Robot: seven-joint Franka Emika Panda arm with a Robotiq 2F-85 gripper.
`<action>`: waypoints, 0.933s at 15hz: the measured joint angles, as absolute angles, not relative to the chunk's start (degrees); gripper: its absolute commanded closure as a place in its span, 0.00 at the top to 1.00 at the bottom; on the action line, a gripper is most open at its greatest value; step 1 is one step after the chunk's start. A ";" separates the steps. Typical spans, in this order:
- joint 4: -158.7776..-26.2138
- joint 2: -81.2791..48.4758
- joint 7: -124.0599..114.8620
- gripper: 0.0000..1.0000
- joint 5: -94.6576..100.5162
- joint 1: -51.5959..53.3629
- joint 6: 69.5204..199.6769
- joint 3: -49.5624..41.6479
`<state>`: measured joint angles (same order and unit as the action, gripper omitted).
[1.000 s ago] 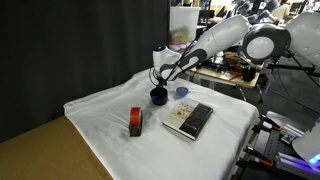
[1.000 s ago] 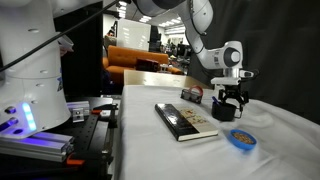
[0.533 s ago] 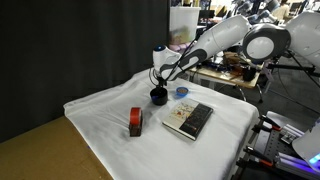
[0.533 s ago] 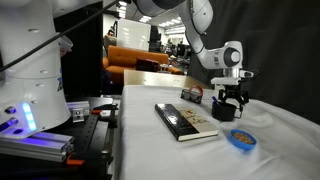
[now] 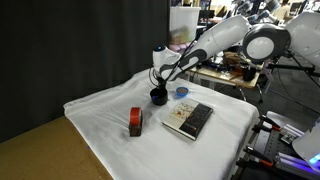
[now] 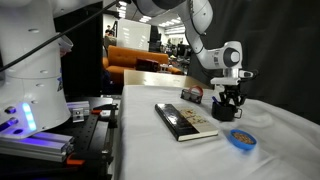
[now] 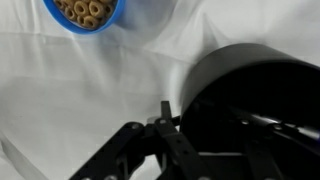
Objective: Move the black cup slightly forward
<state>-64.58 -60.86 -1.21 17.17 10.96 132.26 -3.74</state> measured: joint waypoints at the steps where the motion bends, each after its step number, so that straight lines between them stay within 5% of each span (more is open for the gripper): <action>1: -64.58 -60.87 -1.21 0.11 17.17 10.95 132.26 -3.74; 4: -64.62 -60.90 -1.21 0.00 17.17 10.92 132.26 -3.74; 14: -63.77 -60.58 -1.27 0.01 17.02 10.72 132.34 -3.82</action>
<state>-63.77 -60.58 -1.27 17.02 10.72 132.34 -3.82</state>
